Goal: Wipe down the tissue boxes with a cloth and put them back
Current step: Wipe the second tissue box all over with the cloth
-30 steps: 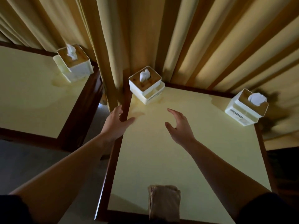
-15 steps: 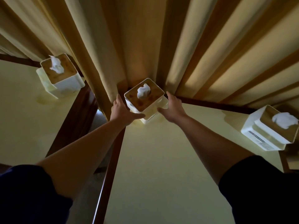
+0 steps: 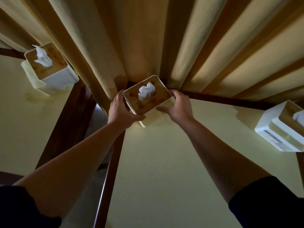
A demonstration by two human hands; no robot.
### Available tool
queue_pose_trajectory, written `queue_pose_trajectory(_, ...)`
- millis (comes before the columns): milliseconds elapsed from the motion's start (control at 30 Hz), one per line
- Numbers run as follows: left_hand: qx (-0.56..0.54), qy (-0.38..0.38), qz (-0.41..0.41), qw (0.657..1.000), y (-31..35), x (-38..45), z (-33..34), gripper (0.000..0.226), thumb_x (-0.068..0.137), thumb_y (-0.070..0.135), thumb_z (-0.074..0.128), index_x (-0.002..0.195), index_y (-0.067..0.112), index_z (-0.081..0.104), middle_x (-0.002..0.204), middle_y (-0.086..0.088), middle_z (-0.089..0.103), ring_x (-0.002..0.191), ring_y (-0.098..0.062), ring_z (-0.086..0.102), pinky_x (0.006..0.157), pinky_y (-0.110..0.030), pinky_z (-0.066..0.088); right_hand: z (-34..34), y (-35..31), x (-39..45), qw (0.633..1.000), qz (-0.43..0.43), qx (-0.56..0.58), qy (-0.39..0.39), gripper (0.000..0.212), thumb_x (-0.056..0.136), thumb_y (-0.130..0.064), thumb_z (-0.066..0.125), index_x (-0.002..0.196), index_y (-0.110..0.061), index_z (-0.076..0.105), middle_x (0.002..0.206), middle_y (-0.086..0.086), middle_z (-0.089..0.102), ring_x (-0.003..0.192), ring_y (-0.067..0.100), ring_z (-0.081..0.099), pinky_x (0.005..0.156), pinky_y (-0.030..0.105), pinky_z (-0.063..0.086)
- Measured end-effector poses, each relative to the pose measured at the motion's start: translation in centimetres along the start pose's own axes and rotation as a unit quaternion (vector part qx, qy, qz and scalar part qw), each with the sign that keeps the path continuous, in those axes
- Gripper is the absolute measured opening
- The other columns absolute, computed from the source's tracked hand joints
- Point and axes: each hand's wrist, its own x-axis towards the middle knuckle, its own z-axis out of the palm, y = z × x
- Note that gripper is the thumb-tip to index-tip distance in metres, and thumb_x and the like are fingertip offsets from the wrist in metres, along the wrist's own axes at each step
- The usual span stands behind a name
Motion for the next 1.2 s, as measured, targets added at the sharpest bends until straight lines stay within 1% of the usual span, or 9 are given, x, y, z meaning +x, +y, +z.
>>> queue_pose_trajectory(100, 0.023, -0.043, 0.037, 0.998, 0.0, -2.1, -1.7, 0.133, 0.039, 0.057, 0.094, 0.154, 0.024, 0.035, 0.148, 0.001, 0.052, 0.136, -0.023, 0.047, 0.111, -0.052, 0.044, -1.9, 0.7, -4.4, 0.999, 0.022, 0.033, 0.021, 0.072, 0.061, -0.05, 0.099, 0.122, -0.024, 0.072, 0.114, -0.012, 0.072, 0.108, 0.01, 0.064, 0.089, 0.025, 0.049)
queue_pose_trajectory(200, 0.044, -0.097, 0.073, 0.992, -0.3, -6.1, -3.2, 0.132, 0.039, 0.066, 0.09, 0.153, 0.03, 0.035, 0.148, 0.007, 0.052, 0.137, -0.02, 0.047, 0.11, -0.052, 0.045, -3.6, 1.4, -10.9, 0.998, 0.036, 0.057, 0.016, 0.052, 0.06, -0.048, 0.1, 0.102, -0.033, 0.071, 0.093, -0.027, 0.068, 0.092, -0.003, 0.064, 0.08, 0.014, 0.046)
queue_pose_trajectory(400, 0.056, -0.17, 0.095, 0.979, -0.5, -16.9, -3.6, 0.132, 0.047, 0.049, 0.101, 0.158, 0.03, 0.031, 0.152, 0.008, 0.047, 0.138, -0.015, 0.04, 0.112, -0.039, 0.037, -5.2, 3.8, -24.3, 0.995, 0.084, 0.054, 0.031, 0.044, 0.057, -0.043, 0.102, 0.089, -0.039, 0.072, 0.085, -0.03, 0.071, 0.089, -0.005, 0.066, 0.082, 0.016, 0.047)
queue_pose_trajectory(500, 0.058, -0.215, 0.09, 0.971, -1.0, -20.6, -3.0, 0.136, 0.046, 0.047, 0.102, 0.159, 0.031, 0.027, 0.155, 0.007, 0.045, 0.141, -0.016, 0.039, 0.114, -0.041, 0.038, -5.7, 4.7, -29.9, 0.993, 0.102, 0.039, 0.042, 0.042, 0.059, -0.045, 0.1, 0.091, -0.035, 0.075, 0.085, -0.028, 0.072, 0.088, -0.003, 0.067, 0.082, 0.025, 0.051)
queue_pose_trajectory(700, 0.085, -0.261, 0.133, 0.952, -0.6, -25.2, -1.9, 0.136, 0.049, 0.044, 0.102, 0.16, 0.031, 0.023, 0.159, 0.004, 0.04, 0.145, -0.019, 0.034, 0.115, -0.046, 0.038, -5.3, 6.2, -37.8, 0.987, 0.139, 0.033, 0.076, 0.045, 0.063, -0.05, 0.097, 0.098, -0.03, 0.077, 0.089, -0.024, 0.073, 0.09, -0.006, 0.065, 0.077, 0.017, 0.048)
queue_pose_trajectory(800, 0.094, -0.266, 0.143, 0.949, -0.7, -26.4, -1.1, 0.135, 0.051, 0.042, 0.102, 0.16, 0.029, 0.024, 0.159, 0.002, 0.042, 0.144, -0.023, 0.035, 0.114, -0.048, 0.038, -4.7, 6.9, -39.6, 0.983, 0.151, 0.026, 0.099, 0.046, 0.064, -0.05, 0.097, 0.099, -0.028, 0.076, 0.091, -0.022, 0.073, 0.09, -0.003, 0.065, 0.074, 0.017, 0.048)
queue_pose_trajectory(900, 0.104, -0.273, 0.142, 0.946, -0.9, -27.1, -0.4, 0.134, 0.052, 0.038, 0.102, 0.16, 0.027, 0.024, 0.159, 0.001, 0.041, 0.144, -0.025, 0.034, 0.113, -0.045, 0.037, -3.7, 7.4, -40.6, 0.98, 0.168, 0.024, 0.106, 0.048, 0.065, -0.051, 0.096, 0.102, -0.028, 0.076, 0.094, -0.02, 0.074, 0.091, 0.003, 0.065, 0.075, 0.027, 0.053)
queue_pose_trajectory(1000, 0.128, -0.28, 0.137, 0.941, -1.3, -27.6, 0.4, 0.135, 0.053, 0.037, 0.102, 0.161, 0.026, 0.023, 0.159, -0.001, 0.041, 0.145, -0.027, 0.035, 0.113, -0.045, 0.037, -2.4, 8.0, -41.2, 0.98, 0.172, 0.001, 0.099, 0.051, 0.069, -0.054, 0.093, 0.108, -0.027, 0.075, 0.1, -0.015, 0.075, 0.092, 0.007, 0.066, 0.075, 0.03, 0.055)
queue_pose_trajectory(1200, 0.183, -0.293, 0.112, 0.932, -1.9, -28.8, 1.5, 0.144, 0.061, 0.048, 0.098, 0.166, 0.022, 0.002, 0.166, -0.008, 0.029, 0.149, -0.033, 0.03, 0.117, -0.05, 0.035, -1.5, 8.9, -42.2, 0.982, 0.175, 0.021, 0.066, 0.055, 0.079, -0.049, 0.087, 0.126, -0.03, 0.064, 0.112, -0.017, 0.069, 0.097, 0.011, 0.062, 0.078, 0.033, 0.055)
